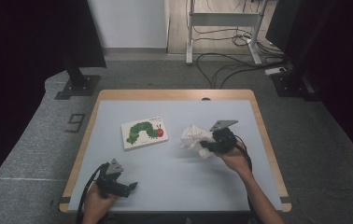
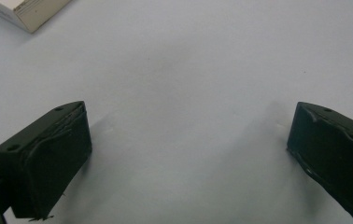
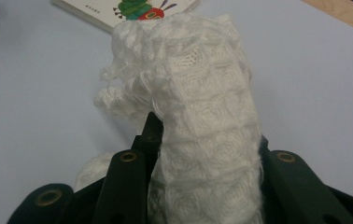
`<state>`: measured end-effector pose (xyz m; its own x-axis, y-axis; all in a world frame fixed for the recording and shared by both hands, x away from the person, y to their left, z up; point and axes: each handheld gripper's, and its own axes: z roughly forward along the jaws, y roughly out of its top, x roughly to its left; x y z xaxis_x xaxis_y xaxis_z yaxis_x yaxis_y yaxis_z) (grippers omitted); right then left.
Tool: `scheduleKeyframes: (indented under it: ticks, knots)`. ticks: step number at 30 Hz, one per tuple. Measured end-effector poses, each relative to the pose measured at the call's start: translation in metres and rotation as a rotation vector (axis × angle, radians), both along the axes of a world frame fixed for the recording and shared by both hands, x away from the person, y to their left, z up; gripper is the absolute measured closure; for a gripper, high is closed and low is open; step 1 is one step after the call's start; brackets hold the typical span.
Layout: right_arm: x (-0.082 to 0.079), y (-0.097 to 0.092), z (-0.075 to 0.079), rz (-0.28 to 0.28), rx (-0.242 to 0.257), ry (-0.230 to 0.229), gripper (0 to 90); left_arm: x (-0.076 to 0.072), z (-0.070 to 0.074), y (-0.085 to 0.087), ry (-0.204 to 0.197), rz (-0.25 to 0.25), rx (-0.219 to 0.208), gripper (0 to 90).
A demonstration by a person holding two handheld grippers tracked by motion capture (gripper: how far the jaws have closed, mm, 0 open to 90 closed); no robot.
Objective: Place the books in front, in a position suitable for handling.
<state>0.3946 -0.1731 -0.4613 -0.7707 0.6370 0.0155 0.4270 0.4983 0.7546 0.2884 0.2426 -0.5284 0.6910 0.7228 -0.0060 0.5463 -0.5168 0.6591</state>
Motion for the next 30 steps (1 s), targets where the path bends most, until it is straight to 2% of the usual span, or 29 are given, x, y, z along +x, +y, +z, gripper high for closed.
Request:
scheduleKeyframes:
  ticks: [15,30]
  knots:
    - [-0.028,-0.040,0.002,-0.031,-0.006,-0.023,62.0,0.000,0.000,0.000,0.000,-0.001,0.000,0.0]
    - [-0.059,-0.079,0.004,-0.096,-0.005,-0.034,61.7,0.000,0.000,0.000,0.000,-0.002,0.000,0.0]
